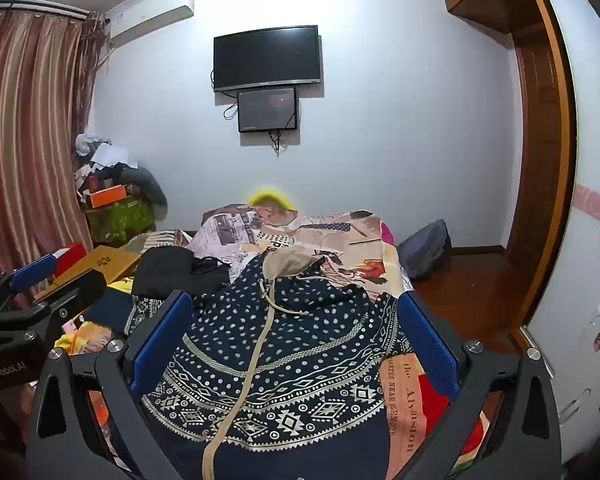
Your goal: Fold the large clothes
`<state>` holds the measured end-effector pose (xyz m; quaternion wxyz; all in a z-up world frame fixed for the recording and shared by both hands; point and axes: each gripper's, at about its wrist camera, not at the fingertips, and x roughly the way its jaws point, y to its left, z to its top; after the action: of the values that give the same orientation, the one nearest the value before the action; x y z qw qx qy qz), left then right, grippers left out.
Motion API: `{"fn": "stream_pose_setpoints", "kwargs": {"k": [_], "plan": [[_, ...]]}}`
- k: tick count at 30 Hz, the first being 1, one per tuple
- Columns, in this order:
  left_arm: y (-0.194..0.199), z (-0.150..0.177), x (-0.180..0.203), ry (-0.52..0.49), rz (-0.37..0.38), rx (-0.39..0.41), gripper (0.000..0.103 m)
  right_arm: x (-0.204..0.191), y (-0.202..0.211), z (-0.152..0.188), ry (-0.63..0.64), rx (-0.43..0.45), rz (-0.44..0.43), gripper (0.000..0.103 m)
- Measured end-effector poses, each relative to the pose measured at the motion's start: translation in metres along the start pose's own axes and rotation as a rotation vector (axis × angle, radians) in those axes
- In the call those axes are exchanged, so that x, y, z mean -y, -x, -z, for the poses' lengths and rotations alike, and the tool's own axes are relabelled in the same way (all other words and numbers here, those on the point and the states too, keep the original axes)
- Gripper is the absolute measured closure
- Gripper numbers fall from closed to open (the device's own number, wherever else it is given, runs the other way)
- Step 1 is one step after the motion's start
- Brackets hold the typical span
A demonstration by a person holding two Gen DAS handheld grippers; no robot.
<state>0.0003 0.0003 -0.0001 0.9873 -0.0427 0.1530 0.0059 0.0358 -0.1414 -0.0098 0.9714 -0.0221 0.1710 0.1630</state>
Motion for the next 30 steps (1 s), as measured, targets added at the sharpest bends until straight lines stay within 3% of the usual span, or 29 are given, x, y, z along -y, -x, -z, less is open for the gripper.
{"fn": "stream_pose_setpoints", "kwargs": {"k": [30], "plan": [[-0.011, 0.009, -0.011, 0.037, -0.022, -0.029, 0.0, -0.006, -0.005, 0.005, 0.004, -0.017, -0.008, 0.001]]}}
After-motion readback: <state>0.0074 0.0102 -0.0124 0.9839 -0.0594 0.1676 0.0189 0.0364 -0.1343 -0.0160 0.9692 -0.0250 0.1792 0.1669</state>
